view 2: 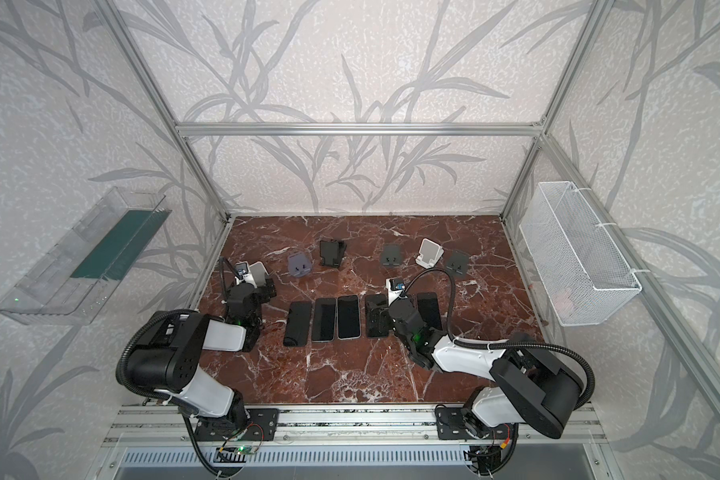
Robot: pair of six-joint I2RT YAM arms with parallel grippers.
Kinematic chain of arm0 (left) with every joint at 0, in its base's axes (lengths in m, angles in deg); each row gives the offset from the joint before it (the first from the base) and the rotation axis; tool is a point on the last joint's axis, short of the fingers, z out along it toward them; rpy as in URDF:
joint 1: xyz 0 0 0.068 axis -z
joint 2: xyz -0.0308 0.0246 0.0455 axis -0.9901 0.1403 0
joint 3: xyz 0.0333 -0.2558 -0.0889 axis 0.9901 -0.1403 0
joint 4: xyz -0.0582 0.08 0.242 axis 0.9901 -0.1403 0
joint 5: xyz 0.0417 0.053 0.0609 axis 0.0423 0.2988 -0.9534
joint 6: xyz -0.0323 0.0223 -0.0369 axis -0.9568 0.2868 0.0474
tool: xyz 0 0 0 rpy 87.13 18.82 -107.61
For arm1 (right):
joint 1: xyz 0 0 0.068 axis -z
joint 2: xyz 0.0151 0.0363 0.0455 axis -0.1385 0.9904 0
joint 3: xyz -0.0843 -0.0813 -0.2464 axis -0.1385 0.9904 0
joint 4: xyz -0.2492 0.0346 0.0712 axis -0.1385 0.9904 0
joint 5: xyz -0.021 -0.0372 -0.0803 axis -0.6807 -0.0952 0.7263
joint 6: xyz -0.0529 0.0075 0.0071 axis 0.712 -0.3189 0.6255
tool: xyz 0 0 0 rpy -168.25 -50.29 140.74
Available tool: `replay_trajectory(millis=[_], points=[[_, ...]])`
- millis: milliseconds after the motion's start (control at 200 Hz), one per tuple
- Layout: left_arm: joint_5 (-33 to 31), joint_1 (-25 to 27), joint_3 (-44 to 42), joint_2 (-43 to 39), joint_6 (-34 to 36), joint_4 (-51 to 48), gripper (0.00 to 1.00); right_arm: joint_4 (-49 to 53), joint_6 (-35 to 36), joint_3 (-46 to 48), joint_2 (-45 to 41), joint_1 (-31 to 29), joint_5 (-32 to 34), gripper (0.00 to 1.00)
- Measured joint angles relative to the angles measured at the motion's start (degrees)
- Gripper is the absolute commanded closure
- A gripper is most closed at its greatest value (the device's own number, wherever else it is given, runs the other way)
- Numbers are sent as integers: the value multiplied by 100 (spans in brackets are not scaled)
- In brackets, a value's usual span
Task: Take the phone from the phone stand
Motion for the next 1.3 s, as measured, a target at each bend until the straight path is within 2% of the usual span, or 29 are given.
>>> replay_trajectory(millis=[125, 145, 255, 525, 700, 860, 1060, 1205, 1305], points=[[0, 0, 0, 0, 0, -57, 1, 11, -214, 9, 2, 92, 146, 6], [0, 0, 0, 0, -2, -68, 1, 15, -221, 7, 2, 109, 146, 0], [0, 0, 0, 0, -2, -85, 1, 105, -127, -92, -15, 120, 142, 1], [0, 0, 0, 0, -2, -92, 1, 511, 964, -835, -280, 120, 356, 1], [0, 0, 0, 0, -2, -94, 1, 739, 1351, -715, -564, 120, 651, 1], [0, 0, 0, 0, -2, -94, 1, -13, 2267, 31, -1012, 374, 1012, 1], [0, 0, 0, 0, -2, -94, 1, -717, 3530, 557, -1235, 837, 1919, 1], [-2, 0, 0, 0, -2, -94, 1, -1250, 3873, 911, -1158, 1274, 2253, 1], [0, 0, 0, 0, -2, -94, 1, -1727, 3939, 1034, -632, 1626, 2444, 1]])
